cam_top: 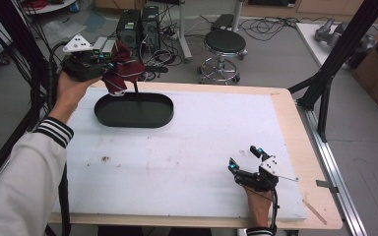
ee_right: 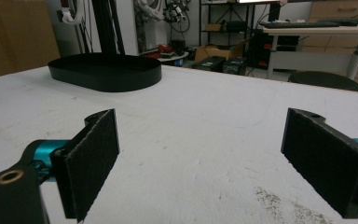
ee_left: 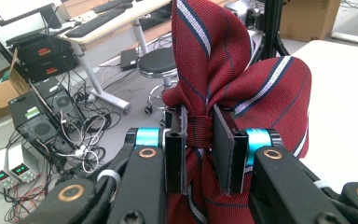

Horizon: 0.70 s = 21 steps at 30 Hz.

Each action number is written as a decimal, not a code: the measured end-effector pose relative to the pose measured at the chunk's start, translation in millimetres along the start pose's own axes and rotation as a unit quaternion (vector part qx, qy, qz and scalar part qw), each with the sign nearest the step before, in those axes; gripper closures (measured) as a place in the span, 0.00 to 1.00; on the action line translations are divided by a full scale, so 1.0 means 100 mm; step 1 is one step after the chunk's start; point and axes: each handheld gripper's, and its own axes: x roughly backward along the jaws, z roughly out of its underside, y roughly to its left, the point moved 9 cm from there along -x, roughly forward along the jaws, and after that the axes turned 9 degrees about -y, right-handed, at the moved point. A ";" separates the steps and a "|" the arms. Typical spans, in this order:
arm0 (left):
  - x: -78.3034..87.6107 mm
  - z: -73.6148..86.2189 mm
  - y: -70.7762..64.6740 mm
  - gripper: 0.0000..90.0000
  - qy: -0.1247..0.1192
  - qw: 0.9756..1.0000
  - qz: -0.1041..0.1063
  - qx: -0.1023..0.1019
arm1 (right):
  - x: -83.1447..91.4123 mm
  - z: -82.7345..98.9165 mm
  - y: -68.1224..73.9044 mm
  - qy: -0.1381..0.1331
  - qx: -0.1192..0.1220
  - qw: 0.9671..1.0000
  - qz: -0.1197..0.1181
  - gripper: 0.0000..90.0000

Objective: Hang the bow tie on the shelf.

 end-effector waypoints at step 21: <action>-0.10 -0.24 0.13 0.84 -0.019 1.000 -0.022 0.000 | 0.00 0.00 -0.01 -0.001 -0.002 1.000 0.001 0.11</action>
